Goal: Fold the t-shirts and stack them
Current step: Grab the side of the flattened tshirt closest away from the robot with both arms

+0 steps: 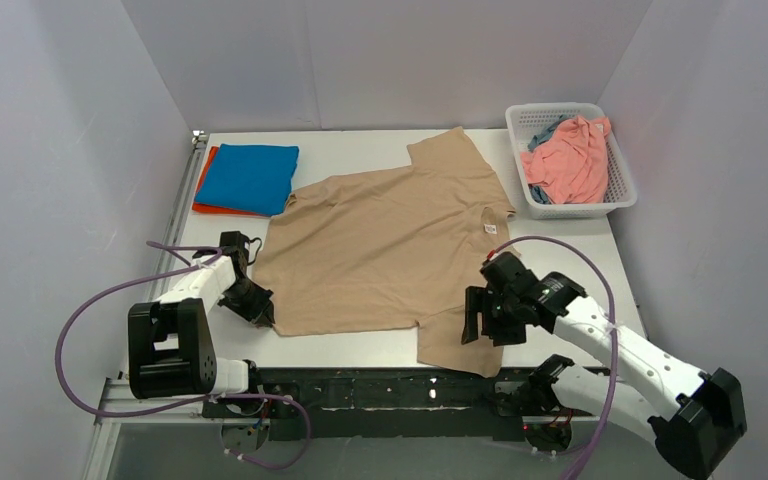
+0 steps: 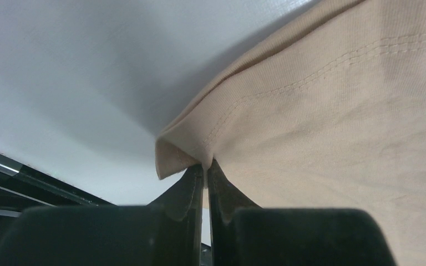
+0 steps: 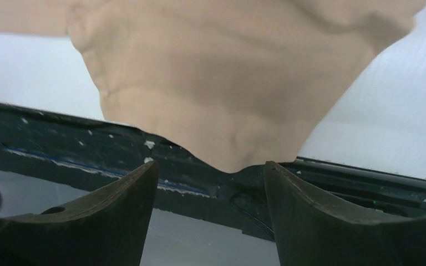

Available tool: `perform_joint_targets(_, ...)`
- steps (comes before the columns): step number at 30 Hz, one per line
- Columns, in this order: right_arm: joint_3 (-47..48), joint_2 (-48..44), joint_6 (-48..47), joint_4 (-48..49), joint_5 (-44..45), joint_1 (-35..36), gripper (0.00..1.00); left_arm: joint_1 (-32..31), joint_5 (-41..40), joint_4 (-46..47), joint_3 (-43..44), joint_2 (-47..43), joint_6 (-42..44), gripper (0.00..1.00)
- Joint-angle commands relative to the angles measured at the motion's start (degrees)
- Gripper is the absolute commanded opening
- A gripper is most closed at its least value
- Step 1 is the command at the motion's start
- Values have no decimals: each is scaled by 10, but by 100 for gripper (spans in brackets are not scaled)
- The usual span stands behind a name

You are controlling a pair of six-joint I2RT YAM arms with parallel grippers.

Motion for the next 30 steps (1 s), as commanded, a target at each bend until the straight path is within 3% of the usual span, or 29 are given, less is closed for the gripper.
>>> perform_joint_targets(1,32,37,90,-31,56,114,76,-2,-30,-27,-30,40,-6,0)
perform_joint_targets(7,9,110,116,12,45,180,72,-2,-27,-37,-31,26,-7,0)
perform_joint_targets(15,-26,169,167,68,113,177,65,-2,-31,-55,-29,17,1,0)
perform_joint_targets(20,-23,213,181,42,129,165,61,-2,-28,-54,-30,9,0,0)
perform_joint_targets(23,-13,232,171,33,133,158,50,-2,-23,-56,-28,8,-2,0)
perform_joint_targets(25,-9,242,161,35,133,158,36,-2,-20,-55,-28,5,-4,0)
perform_joint_targets(30,6,260,137,43,105,155,21,-2,-20,-58,-31,-4,-12,0)
